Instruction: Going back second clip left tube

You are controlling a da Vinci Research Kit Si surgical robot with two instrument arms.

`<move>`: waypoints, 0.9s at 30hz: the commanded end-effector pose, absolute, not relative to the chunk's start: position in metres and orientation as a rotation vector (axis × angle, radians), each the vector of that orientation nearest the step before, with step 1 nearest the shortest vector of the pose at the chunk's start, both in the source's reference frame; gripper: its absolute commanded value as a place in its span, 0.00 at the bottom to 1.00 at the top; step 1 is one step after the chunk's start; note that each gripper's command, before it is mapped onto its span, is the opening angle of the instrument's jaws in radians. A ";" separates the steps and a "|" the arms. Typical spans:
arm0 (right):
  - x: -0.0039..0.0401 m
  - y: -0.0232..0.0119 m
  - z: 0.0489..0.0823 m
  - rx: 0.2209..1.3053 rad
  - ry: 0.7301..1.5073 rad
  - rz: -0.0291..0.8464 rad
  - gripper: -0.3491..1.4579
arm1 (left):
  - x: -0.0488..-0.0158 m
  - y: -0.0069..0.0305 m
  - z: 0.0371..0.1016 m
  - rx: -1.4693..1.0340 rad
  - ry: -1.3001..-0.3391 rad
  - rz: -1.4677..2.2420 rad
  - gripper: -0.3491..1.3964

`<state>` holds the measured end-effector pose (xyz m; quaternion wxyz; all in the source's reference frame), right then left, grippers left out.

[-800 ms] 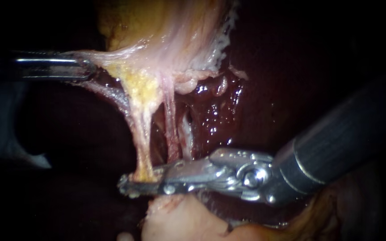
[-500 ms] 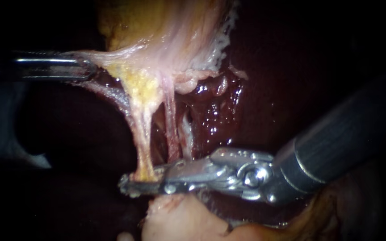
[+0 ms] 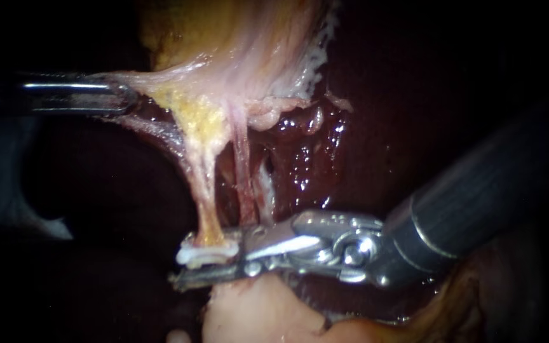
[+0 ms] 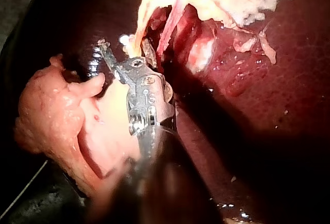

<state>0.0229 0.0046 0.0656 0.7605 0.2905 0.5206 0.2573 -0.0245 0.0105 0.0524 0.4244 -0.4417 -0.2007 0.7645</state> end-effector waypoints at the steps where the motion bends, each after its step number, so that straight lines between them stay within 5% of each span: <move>1: 0.0226 0.0049 0.0658 0.625 1.132 0.565 0.47 | -0.0245 0.0104 0.0524 -1.105 -0.502 1.912 0.00; 9: 0.0197 0.0056 0.0666 0.574 1.140 0.524 0.47 | -0.0245 0.0104 0.0525 -1.105 -0.501 1.912 0.00; 17: 0.0138 0.0052 0.0650 0.435 1.176 0.333 0.47 | -0.0245 0.0104 0.0524 -1.105 -0.501 1.912 0.00; 27: 0.0051 0.0082 0.0619 0.353 1.183 0.230 0.47 | -0.0245 0.0104 0.0524 -1.105 -0.501 1.912 0.00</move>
